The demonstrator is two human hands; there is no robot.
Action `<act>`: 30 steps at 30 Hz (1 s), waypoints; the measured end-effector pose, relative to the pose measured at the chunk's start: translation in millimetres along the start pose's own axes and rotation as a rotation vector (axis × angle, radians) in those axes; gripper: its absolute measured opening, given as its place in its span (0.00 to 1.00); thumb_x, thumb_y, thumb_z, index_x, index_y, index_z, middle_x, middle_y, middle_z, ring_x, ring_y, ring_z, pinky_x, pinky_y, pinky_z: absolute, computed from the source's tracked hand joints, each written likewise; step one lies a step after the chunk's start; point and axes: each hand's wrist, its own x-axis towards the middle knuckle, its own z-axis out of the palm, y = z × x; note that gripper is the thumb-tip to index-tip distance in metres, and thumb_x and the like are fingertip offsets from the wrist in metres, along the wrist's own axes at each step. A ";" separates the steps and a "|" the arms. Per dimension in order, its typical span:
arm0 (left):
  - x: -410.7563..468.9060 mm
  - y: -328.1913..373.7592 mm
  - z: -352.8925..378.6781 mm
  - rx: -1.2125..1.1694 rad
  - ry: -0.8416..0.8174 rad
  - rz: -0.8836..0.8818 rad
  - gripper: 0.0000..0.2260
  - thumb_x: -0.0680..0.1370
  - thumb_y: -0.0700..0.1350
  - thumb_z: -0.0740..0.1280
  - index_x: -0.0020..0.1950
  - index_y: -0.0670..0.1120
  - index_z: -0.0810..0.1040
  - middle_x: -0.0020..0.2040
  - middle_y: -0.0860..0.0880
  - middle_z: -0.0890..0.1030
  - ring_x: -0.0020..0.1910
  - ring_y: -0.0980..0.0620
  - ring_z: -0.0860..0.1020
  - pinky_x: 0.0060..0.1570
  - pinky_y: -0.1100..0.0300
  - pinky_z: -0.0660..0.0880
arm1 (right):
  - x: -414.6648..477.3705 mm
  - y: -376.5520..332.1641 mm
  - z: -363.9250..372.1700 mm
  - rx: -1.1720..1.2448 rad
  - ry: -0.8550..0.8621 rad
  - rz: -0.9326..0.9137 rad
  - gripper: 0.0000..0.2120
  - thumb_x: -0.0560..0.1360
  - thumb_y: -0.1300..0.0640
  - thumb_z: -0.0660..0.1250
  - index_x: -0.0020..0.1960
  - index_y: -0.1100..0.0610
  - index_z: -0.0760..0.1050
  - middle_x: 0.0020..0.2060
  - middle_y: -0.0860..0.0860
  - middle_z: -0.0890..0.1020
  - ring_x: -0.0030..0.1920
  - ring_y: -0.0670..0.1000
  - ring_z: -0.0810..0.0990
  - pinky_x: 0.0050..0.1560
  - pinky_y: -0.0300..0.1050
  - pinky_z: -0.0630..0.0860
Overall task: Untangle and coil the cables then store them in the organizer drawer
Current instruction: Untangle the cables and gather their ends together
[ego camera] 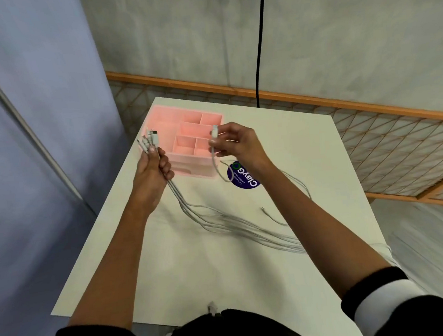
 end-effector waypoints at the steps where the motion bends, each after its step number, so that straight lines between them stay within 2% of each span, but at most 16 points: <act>1: -1.4 -1.2 2.9 0.028 0.003 -0.005 0.14 0.84 0.48 0.50 0.43 0.48 0.68 0.29 0.56 0.70 0.31 0.59 0.67 0.31 0.68 0.65 | 2.2 -4.9 10.8 -0.008 -0.031 -0.002 0.11 0.72 0.67 0.71 0.52 0.69 0.74 0.37 0.57 0.82 0.36 0.50 0.83 0.40 0.41 0.80; 3: -3.2 -3.7 8.4 0.113 0.010 -0.002 0.13 0.84 0.49 0.50 0.46 0.49 0.70 0.35 0.55 0.74 0.37 0.57 0.72 0.36 0.66 0.69 | 5.5 -11.8 29.4 -0.019 -0.071 -0.010 0.09 0.71 0.68 0.71 0.50 0.67 0.75 0.36 0.56 0.80 0.35 0.50 0.83 0.39 0.42 0.81; 5: -3.9 -5.4 11.3 0.227 -0.007 0.010 0.12 0.84 0.50 0.49 0.57 0.50 0.71 0.44 0.53 0.79 0.45 0.55 0.77 0.44 0.65 0.74 | 7.8 -15.9 44.3 -0.058 -0.077 -0.033 0.09 0.70 0.68 0.72 0.49 0.65 0.75 0.36 0.54 0.79 0.35 0.52 0.82 0.39 0.43 0.82; 7: -4.6 -5.3 14.3 0.256 -0.059 0.023 0.14 0.85 0.49 0.48 0.64 0.49 0.69 0.44 0.51 0.82 0.45 0.53 0.81 0.49 0.61 0.78 | 10.5 -16.3 54.6 -0.119 -0.070 -0.081 0.09 0.69 0.67 0.74 0.46 0.64 0.77 0.35 0.52 0.79 0.35 0.51 0.81 0.39 0.39 0.80; 10: -5.5 -4.6 22.4 0.232 -0.052 -0.004 0.13 0.85 0.49 0.49 0.55 0.48 0.72 0.32 0.50 0.75 0.31 0.55 0.78 0.44 0.56 0.79 | 14.9 -17.1 63.1 -0.178 -0.066 -0.130 0.08 0.68 0.64 0.75 0.42 0.58 0.77 0.34 0.47 0.80 0.33 0.39 0.78 0.37 0.29 0.73; 12: -6.1 -4.0 26.8 0.164 -0.014 -0.040 0.13 0.85 0.49 0.49 0.51 0.49 0.72 0.29 0.52 0.69 0.27 0.57 0.70 0.37 0.60 0.74 | 17.3 -15.3 64.8 -0.184 -0.068 -0.119 0.09 0.68 0.64 0.75 0.41 0.57 0.76 0.35 0.47 0.80 0.34 0.40 0.77 0.36 0.29 0.71; 16: -5.6 -1.5 26.2 -0.013 -0.023 -0.066 0.12 0.85 0.47 0.49 0.54 0.49 0.72 0.28 0.54 0.64 0.26 0.59 0.62 0.29 0.67 0.66 | 17.5 -4.0 66.3 -0.216 -0.034 -0.099 0.10 0.70 0.60 0.74 0.44 0.60 0.73 0.37 0.49 0.78 0.37 0.44 0.76 0.39 0.33 0.73; 18: -3.1 0.3 25.0 -0.068 -0.023 -0.063 0.12 0.85 0.48 0.50 0.50 0.48 0.71 0.27 0.54 0.62 0.25 0.59 0.60 0.27 0.68 0.61 | 13.3 1.2 65.9 -0.229 -0.057 -0.029 0.11 0.75 0.54 0.69 0.48 0.61 0.72 0.41 0.52 0.79 0.41 0.48 0.78 0.42 0.36 0.73; 20: 0.8 3.8 23.3 -0.115 -0.011 -0.036 0.14 0.85 0.48 0.50 0.43 0.46 0.68 0.26 0.55 0.62 0.23 0.60 0.60 0.25 0.68 0.60 | 3.8 11.4 63.1 -0.252 -0.174 0.075 0.14 0.80 0.49 0.58 0.50 0.60 0.71 0.41 0.51 0.80 0.41 0.46 0.79 0.45 0.35 0.73; 22: 5.9 8.6 18.6 -0.145 0.010 -0.012 0.15 0.84 0.49 0.50 0.40 0.47 0.66 0.25 0.56 0.63 0.22 0.60 0.60 0.24 0.68 0.59 | -9.8 28.6 58.5 -0.341 -0.319 0.109 0.19 0.82 0.46 0.51 0.49 0.59 0.73 0.37 0.51 0.81 0.38 0.46 0.79 0.47 0.39 0.74; 24: 9.4 12.5 10.7 -0.166 0.061 -0.001 0.15 0.84 0.49 0.50 0.40 0.47 0.66 0.24 0.56 0.64 0.22 0.61 0.60 0.24 0.69 0.58 | -22.7 48.3 51.1 -0.442 -0.387 0.083 0.20 0.82 0.47 0.52 0.45 0.58 0.75 0.33 0.49 0.78 0.36 0.46 0.76 0.46 0.41 0.74; 27: 12.5 13.9 -5.4 -0.206 0.162 0.019 0.16 0.84 0.50 0.51 0.39 0.47 0.66 0.23 0.57 0.64 0.21 0.61 0.60 0.21 0.69 0.57 | -35.0 69.7 34.7 -0.482 -0.403 0.032 0.17 0.82 0.52 0.55 0.41 0.58 0.76 0.37 0.47 0.77 0.41 0.47 0.75 0.54 0.46 0.75; 28: 13.6 13.4 -10.9 -0.219 0.196 0.026 0.16 0.84 0.50 0.51 0.38 0.47 0.65 0.23 0.57 0.64 0.20 0.61 0.60 0.21 0.69 0.58 | -38.0 73.0 27.3 -0.498 -0.412 0.034 0.17 0.82 0.52 0.56 0.41 0.58 0.75 0.37 0.48 0.76 0.41 0.48 0.74 0.54 0.45 0.74; 30: 14.7 11.7 -19.2 -0.225 0.269 0.037 0.16 0.84 0.51 0.51 0.38 0.48 0.65 0.23 0.57 0.63 0.20 0.60 0.59 0.20 0.69 0.58 | -43.0 79.3 12.0 -0.531 -0.447 0.064 0.16 0.82 0.52 0.55 0.40 0.58 0.74 0.35 0.47 0.74 0.37 0.45 0.71 0.45 0.39 0.69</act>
